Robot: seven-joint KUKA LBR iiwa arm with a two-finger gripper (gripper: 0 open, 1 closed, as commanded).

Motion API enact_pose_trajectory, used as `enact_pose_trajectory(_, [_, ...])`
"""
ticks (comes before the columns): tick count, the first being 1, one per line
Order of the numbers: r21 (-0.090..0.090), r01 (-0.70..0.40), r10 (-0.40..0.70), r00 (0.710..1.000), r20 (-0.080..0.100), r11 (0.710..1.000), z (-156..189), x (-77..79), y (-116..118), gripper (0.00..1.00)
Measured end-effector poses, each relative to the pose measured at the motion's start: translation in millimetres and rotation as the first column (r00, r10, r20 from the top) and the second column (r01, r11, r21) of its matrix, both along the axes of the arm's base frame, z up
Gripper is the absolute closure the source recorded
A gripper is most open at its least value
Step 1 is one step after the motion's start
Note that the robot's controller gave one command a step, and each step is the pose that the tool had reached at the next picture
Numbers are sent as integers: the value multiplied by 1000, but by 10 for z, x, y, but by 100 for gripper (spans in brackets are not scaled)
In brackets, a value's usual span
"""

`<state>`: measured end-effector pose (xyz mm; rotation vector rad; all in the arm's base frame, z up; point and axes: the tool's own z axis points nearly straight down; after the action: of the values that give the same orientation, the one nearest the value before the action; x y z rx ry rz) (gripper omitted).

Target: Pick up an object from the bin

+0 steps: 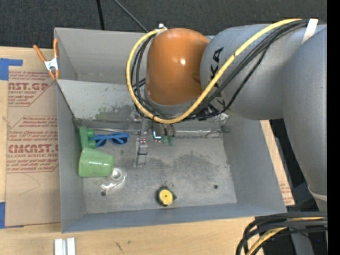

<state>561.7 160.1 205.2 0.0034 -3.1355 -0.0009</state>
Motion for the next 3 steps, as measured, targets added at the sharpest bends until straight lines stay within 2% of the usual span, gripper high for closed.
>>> enact_pose_trajectory(1, [-1,-92,92,996,2,996,-1294,297,288,0])
enact_pose_trajectory(2, [0,-222,222,975,9,975,-1276,227,206,0])
enact_pose_trajectory(3, [1,-578,578,816,9,816,-1346,-288,762,0])
